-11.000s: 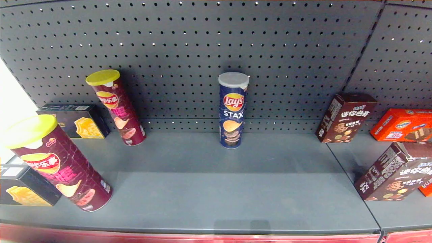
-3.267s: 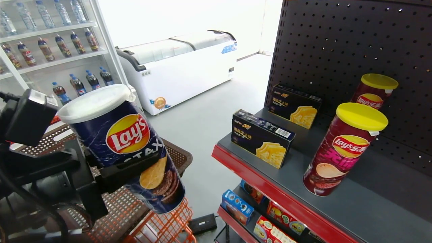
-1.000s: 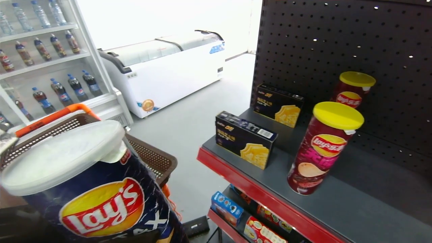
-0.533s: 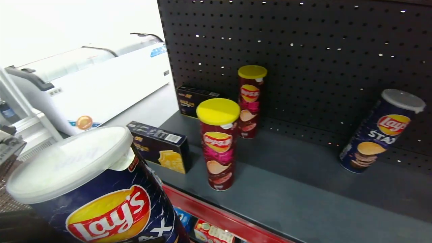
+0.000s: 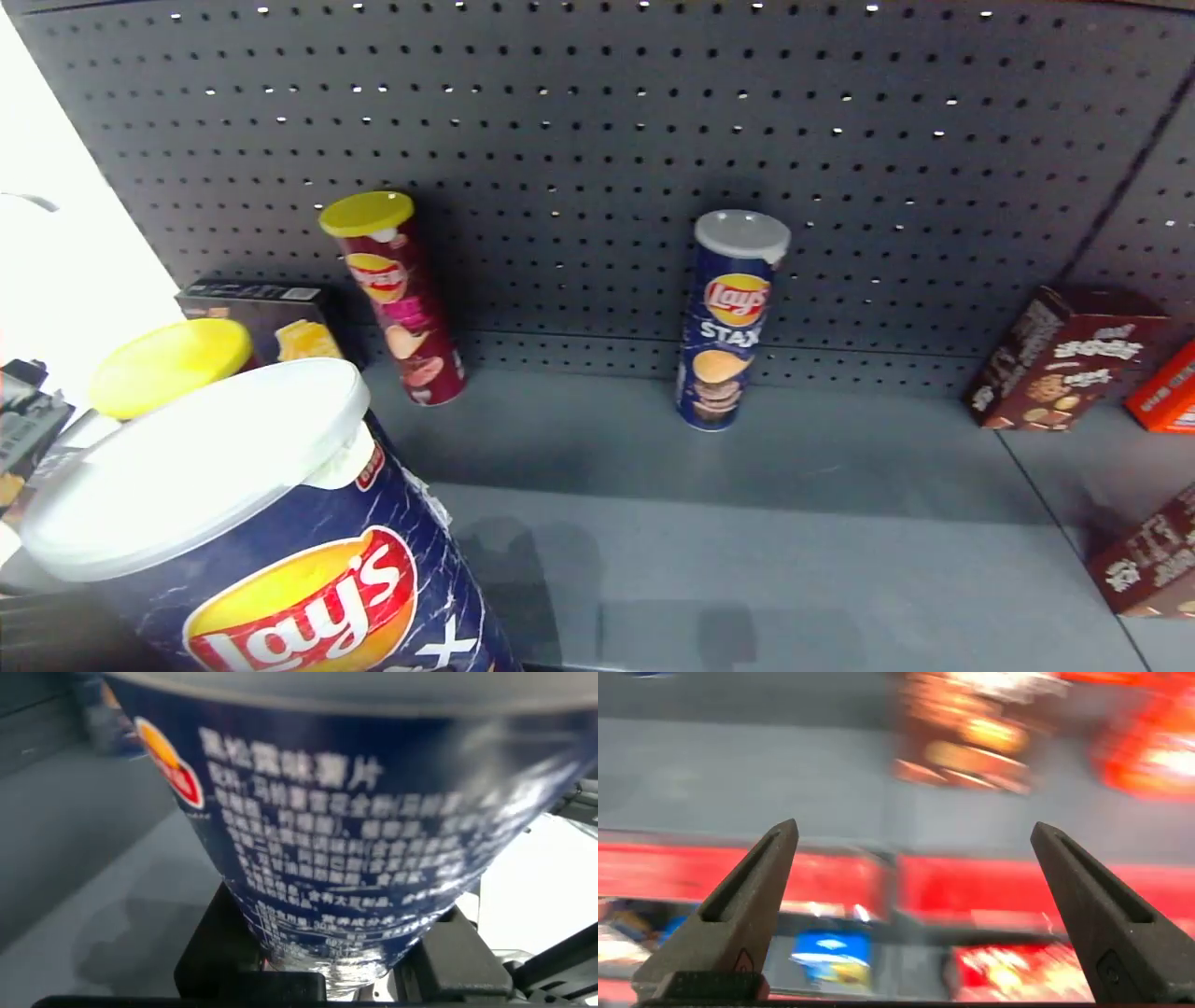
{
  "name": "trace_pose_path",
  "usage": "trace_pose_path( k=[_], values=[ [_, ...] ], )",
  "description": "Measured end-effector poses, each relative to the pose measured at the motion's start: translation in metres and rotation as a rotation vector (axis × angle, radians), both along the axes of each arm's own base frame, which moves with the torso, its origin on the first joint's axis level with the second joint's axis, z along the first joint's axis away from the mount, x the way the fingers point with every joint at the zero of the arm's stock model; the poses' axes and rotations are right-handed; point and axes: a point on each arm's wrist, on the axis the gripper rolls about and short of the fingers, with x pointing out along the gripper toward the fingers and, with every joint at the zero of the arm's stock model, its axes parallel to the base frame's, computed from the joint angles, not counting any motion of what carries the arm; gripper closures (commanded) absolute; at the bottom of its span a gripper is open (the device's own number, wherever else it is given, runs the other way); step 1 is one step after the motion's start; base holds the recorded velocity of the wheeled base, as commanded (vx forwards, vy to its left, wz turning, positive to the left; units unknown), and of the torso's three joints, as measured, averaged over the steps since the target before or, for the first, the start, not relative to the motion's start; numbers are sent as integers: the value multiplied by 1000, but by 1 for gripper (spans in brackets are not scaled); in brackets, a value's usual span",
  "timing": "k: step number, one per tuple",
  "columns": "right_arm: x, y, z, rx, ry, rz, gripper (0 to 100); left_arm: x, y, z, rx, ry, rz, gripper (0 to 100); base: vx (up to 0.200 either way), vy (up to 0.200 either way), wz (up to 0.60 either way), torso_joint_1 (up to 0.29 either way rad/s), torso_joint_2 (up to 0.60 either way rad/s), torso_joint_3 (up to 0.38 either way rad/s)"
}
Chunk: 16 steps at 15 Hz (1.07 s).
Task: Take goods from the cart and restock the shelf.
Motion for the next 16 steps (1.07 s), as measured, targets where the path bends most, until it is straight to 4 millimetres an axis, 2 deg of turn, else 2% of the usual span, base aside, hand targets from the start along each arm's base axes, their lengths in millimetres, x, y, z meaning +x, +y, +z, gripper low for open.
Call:
trace_pose_path(
  k=[16],
  values=[
    [0, 0, 0, -5, 5, 6, 0, 1, 1, -7, 16, 14, 11, 100, 0, 0, 0, 0, 0, 0]
  ],
)
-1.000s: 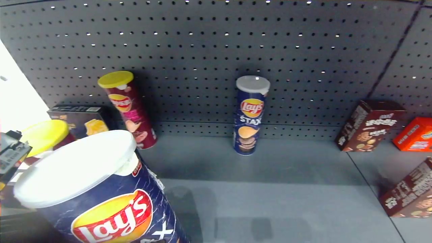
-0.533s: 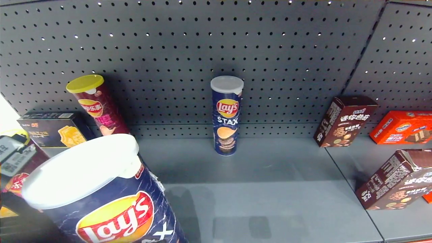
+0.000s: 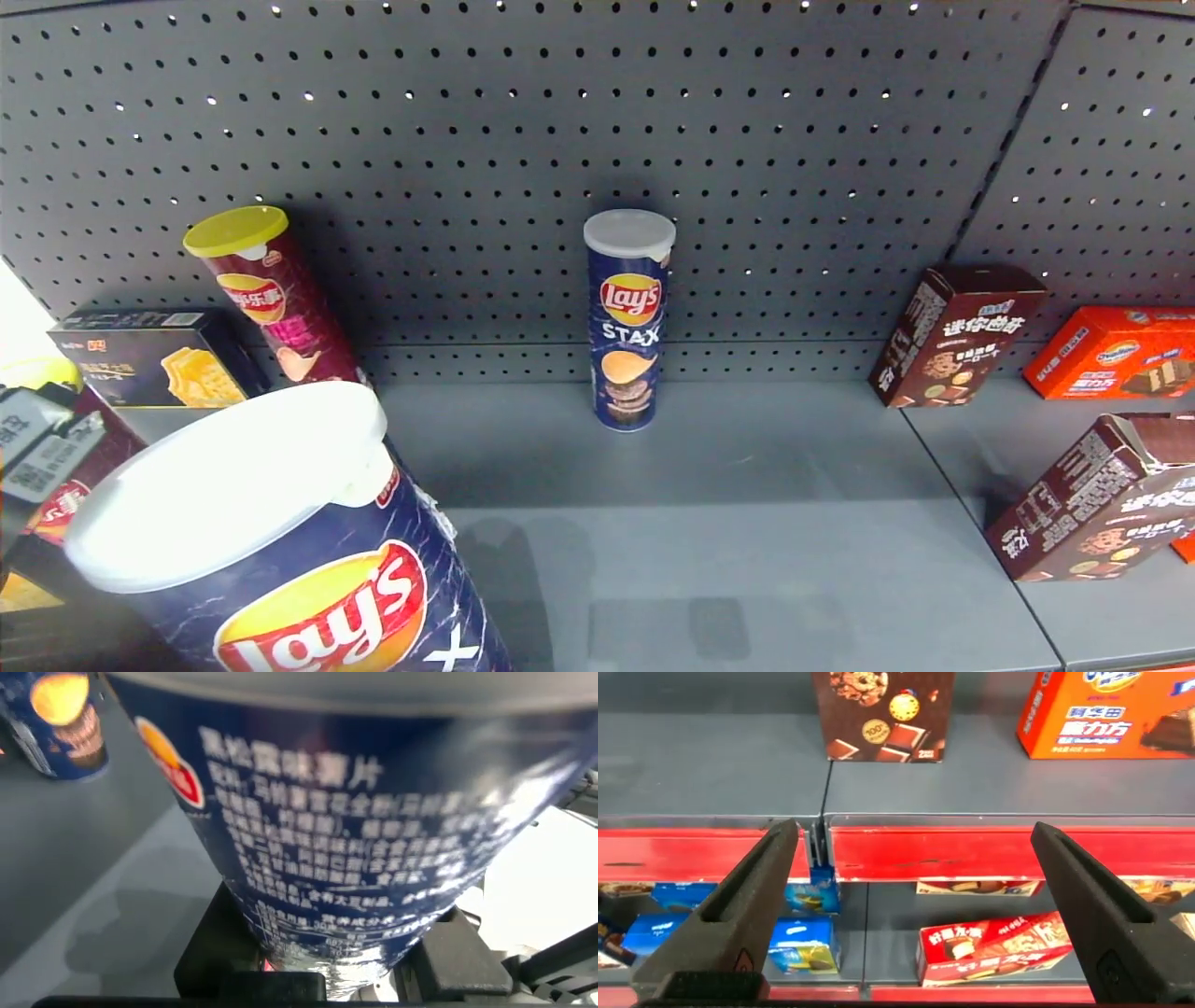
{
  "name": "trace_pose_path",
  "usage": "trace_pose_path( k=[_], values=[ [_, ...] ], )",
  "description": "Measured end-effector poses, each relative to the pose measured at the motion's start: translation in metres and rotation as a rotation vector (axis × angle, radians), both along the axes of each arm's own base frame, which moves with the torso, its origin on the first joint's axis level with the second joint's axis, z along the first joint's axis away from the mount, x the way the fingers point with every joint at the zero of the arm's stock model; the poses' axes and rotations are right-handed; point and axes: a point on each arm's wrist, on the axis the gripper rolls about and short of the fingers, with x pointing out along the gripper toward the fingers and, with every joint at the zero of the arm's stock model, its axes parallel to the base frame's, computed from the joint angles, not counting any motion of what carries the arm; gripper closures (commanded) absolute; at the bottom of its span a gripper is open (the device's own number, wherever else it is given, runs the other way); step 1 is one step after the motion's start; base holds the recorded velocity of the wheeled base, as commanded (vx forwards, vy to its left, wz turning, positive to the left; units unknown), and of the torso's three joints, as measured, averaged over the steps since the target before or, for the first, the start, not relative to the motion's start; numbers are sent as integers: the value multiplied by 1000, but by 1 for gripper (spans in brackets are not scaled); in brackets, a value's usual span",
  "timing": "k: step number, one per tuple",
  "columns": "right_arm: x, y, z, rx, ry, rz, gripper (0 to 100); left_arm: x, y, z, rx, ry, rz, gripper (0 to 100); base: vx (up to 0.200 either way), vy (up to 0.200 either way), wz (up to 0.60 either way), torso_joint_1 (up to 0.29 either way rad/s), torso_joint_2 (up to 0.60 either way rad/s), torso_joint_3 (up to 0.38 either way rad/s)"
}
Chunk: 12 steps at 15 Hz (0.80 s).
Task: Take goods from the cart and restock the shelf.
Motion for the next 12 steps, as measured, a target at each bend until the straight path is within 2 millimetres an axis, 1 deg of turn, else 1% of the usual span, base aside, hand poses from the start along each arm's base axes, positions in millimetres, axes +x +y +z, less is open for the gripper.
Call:
trace_pose_path(
  k=[2, 4, 6, 8, 10, 12],
  values=[
    [1, 0, 3, -1, 17, 6, 0, 1, 0, 0, 22, -41, 15, 100, 0, 0, 0, 0, 0, 0],
    [-2, 0, 27, 1, -33, 15, 0, 2, 0, 3, 21, -58, 26, 100, 0, 0, 0, 0, 0, 0],
    [-7, 0, 65, -5, -92, 70, 0, 5, -2, 4, 23, -58, 26, 100, 0, 0, 0, 0, 0, 0],
    [-7, 1, 99, -12, -122, 154, 0, 7, -3, 4, 25, -56, 28, 100, 0, 0, 0, 0, 0, 0],
    [-2, 3, 127, -19, -131, 272, 0, 8, -3, 3, 30, -51, 32, 100, 0, 0, 0, 0, 0, 0],
    [10, 6, 150, -28, -113, 384, 0, 9, -3, 2, 36, -46, 43, 100, 0, 0, 0, 0, 0, 0]
  ],
)
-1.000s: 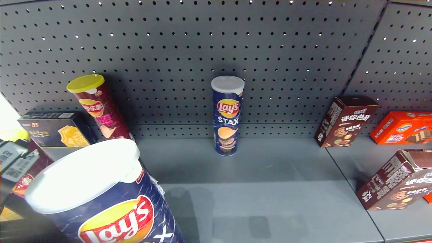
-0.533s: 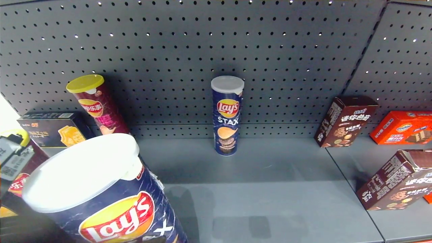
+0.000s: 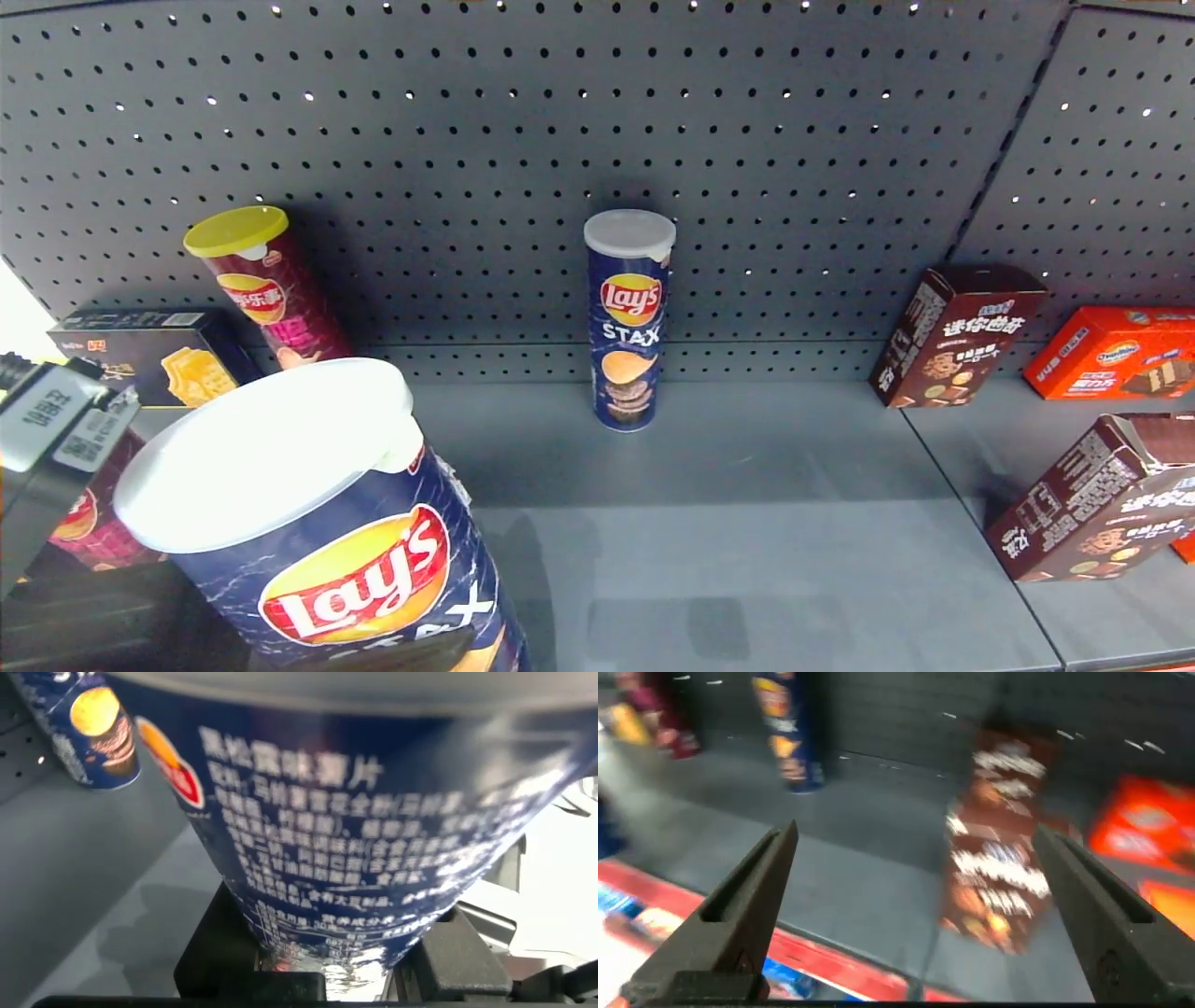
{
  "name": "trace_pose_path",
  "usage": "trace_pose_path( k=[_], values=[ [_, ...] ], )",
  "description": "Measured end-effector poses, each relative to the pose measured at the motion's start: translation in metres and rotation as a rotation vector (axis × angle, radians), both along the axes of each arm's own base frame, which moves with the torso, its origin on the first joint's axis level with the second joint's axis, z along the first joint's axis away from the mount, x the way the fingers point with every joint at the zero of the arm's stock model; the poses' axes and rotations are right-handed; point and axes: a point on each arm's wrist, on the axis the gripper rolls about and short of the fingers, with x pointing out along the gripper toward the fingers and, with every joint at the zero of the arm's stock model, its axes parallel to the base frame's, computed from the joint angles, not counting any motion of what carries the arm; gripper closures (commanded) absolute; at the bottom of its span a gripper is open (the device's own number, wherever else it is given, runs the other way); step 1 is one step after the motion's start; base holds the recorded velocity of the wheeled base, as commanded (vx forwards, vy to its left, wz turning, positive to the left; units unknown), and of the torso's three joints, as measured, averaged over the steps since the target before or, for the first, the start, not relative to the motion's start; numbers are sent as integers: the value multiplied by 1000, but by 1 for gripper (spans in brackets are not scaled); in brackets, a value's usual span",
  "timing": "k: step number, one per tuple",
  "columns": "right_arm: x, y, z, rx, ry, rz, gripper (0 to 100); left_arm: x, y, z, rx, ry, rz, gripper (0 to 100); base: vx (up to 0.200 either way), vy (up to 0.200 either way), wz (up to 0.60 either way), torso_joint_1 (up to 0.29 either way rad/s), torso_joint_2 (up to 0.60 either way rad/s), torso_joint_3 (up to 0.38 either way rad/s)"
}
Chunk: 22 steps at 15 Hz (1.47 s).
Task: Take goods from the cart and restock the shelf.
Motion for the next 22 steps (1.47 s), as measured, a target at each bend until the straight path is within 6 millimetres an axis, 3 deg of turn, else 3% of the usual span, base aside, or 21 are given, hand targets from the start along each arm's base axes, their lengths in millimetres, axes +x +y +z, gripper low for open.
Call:
trace_pose_path(
  k=[6, 11, 17, 22],
  values=[
    [63, 18, 44, -83, 110, 287, 0, 2, 2, 2, -4, -4, 25, 100, 0, 0, 0, 0, 0, 0],
    [127, 61, 65, -111, 153, 467, 0, 2, 3, 0, -2, 3, 27, 100, 0, 0, 0, 0, 0, 0],
    [196, 118, 67, -152, 169, 588, 0, 2, 4, 0, -4, 4, 26, 100, 0, 0, 0, 0, 0, 0],
    [242, 145, 66, -167, 87, 586, 0, 2, 4, 0, -4, 5, 24, 100, 0, 0, 0, 0, 0, 0]
  ],
)
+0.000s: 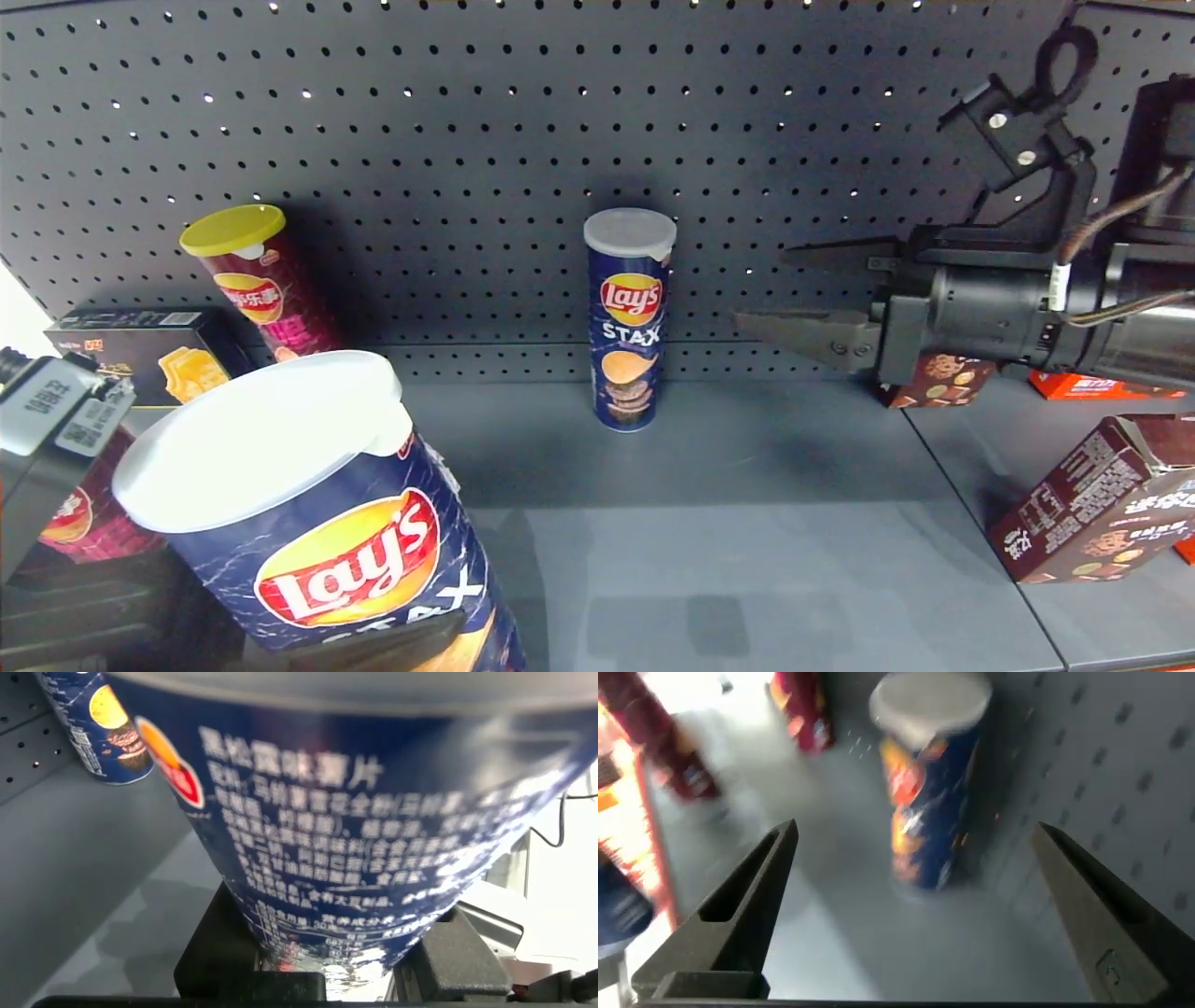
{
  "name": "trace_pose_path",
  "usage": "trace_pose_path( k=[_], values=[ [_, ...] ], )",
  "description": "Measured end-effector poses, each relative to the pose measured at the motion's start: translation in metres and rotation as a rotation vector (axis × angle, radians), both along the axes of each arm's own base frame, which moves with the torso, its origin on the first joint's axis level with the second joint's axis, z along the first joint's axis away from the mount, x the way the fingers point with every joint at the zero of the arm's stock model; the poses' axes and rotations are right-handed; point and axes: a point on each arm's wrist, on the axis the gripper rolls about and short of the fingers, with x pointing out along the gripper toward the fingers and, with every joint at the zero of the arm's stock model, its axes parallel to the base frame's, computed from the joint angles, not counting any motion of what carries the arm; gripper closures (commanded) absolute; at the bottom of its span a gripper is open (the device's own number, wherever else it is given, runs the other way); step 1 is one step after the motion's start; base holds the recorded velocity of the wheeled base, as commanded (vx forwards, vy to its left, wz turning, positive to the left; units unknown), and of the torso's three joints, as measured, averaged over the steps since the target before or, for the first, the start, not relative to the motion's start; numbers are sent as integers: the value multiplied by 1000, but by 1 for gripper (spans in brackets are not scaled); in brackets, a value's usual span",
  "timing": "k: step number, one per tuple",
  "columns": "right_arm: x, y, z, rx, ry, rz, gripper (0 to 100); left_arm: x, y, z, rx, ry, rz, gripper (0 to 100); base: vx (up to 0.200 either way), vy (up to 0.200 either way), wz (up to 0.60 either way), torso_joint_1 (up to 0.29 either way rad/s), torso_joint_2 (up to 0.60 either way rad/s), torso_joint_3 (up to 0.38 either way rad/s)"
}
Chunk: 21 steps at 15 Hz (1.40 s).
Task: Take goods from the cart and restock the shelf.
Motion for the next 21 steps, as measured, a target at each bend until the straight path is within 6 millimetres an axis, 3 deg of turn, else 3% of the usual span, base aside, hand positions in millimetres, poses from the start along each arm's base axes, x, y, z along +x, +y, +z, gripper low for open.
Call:
trace_pose_path(
  k=[7, 21],
  values=[
    [38, 24, -12, 30, 8, 3, 0, 0, 0, 0, 0, 0, 0, 100, 0, 0, 0, 0, 0, 0],
    [52, 37, -21, 25, -118, 118, 0, -1, 0, -5, 9, 13, -2, 100, 0, 0, 0, 0, 0, 0]
  ],
)
